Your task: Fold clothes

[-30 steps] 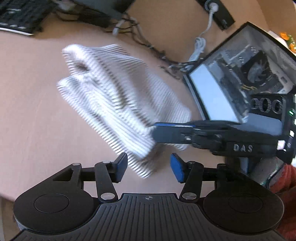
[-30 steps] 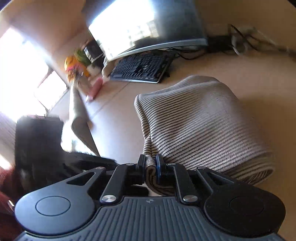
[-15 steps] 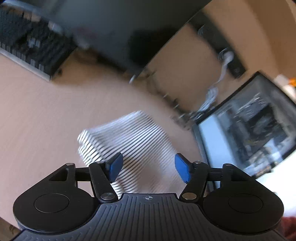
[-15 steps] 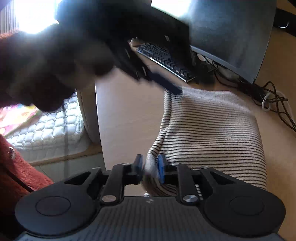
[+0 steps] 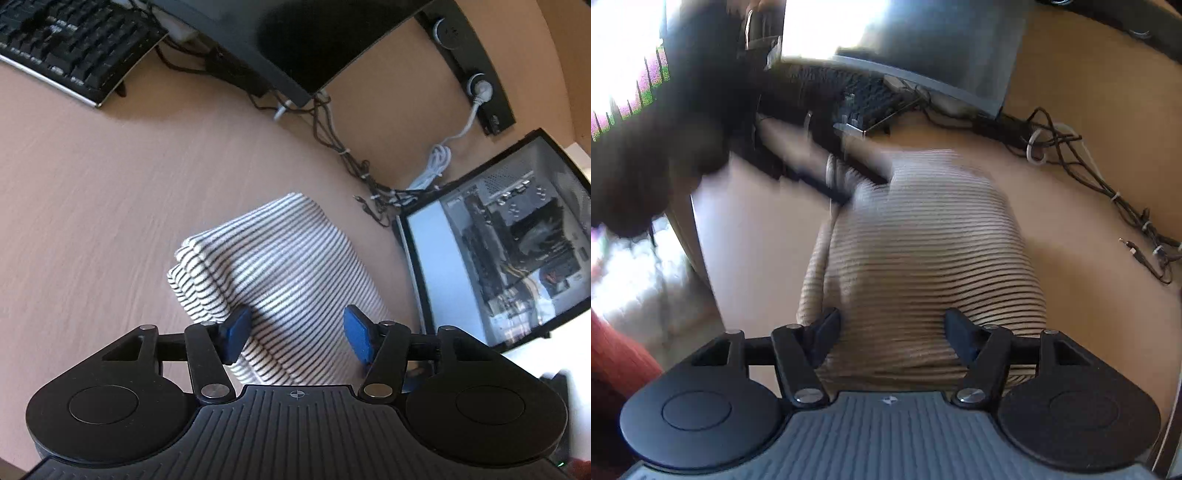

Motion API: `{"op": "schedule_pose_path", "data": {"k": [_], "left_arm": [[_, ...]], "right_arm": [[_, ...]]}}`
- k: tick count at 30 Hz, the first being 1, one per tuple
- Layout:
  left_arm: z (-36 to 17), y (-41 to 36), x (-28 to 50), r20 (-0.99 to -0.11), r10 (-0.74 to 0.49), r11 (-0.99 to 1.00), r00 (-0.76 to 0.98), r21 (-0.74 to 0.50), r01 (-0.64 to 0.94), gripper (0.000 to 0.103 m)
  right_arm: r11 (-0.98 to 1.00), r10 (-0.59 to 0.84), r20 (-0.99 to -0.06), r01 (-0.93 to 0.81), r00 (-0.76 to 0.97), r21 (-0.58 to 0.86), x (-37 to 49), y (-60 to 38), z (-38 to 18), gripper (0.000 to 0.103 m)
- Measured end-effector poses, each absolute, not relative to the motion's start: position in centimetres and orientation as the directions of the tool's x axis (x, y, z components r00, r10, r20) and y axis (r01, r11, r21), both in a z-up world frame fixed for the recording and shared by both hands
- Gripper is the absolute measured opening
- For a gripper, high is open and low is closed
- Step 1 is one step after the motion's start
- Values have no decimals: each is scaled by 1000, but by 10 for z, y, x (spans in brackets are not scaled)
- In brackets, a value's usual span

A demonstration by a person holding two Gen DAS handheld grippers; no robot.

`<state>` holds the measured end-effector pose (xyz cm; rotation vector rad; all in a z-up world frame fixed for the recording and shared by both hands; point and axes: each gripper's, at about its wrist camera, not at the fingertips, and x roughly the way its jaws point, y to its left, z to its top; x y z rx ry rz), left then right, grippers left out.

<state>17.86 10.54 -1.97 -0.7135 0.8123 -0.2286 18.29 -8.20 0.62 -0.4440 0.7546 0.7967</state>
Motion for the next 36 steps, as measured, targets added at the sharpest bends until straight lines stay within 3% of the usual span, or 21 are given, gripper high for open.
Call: {"op": "schedule_pose_path", "data": {"k": [5, 10, 16, 19, 26, 36], "left_arm": [[2, 114, 178, -516, -451, 773, 729, -634, 30, 73], [-47, 129, 211, -540, -512, 698, 667, -714, -42, 67], [-49, 124, 222, -537, -495, 696, 683, -715, -58, 67], [-46, 123, 223, -552, -479, 712, 683, -699, -66, 68], [-36, 110, 220, -593, -383, 739, 708, -656, -150, 73], [15, 80, 202, -580, -185, 784, 793, -574, -237, 73]], "right_arm": [[684, 414, -760, -722, 501, -104, 176, -68, 5, 65], [722, 369, -778, -684, 508, -104, 177, -55, 6, 65], [739, 409, -783, -673, 468, -16, 197, -66, 30, 68], [750, 443, -739, -661, 508, -5, 206, -76, 48, 78], [714, 415, -740, -694, 529, -95, 229, -84, 6, 91], [626, 562, -688, -780, 459, -8, 233, -116, 1, 91]]}}
